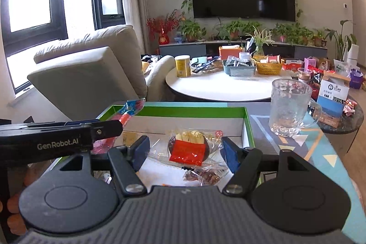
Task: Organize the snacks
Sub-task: 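Carry the pink packet with the left gripper while the right grasps the fries bag, then drop the pink packet with the left gripper while the right releases the fries bag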
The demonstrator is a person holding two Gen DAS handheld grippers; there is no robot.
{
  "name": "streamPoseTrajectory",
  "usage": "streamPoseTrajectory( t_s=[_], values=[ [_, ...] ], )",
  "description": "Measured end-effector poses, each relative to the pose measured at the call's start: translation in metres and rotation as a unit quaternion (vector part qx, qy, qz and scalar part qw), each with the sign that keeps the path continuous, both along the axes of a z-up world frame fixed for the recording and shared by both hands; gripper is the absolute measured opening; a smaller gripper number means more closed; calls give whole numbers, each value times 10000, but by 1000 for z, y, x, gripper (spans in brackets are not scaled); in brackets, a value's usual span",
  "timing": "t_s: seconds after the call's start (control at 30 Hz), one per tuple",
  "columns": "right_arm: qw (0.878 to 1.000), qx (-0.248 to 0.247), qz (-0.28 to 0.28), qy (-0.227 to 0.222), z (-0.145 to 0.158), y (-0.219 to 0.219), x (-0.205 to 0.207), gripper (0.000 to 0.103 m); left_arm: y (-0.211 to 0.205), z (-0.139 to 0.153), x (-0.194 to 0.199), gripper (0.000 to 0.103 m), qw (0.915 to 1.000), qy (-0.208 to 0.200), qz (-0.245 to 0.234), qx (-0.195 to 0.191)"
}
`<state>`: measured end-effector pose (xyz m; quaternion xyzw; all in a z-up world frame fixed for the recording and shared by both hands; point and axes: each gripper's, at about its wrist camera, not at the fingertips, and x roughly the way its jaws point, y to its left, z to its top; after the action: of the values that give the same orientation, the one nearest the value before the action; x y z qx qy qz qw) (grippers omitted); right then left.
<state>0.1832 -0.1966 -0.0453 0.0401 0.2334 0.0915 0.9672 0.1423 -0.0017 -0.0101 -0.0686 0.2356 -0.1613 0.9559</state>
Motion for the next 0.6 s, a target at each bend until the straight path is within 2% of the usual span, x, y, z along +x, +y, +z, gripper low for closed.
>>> streamPoseTrajectory(
  t_s=[0.4, 0.47, 0.53, 0.6],
  values=[
    [9996, 82, -101, 269, -9, 2, 12, 50, -2, -14, 13, 35, 9995, 313, -16, 88],
    [9995, 76, -111, 283, -9, 2, 13, 51, -2, -14, 14, 37, 9994, 330, -17, 127],
    [9994, 93, -124, 301, -9, 2, 12, 51, -2, -16, 13, 45, 9991, 389, 34, 167],
    [9992, 128, -209, 327, -9, 1, 10, 51, 0, -16, 13, 49, 9987, 476, 130, 108]
  ],
)
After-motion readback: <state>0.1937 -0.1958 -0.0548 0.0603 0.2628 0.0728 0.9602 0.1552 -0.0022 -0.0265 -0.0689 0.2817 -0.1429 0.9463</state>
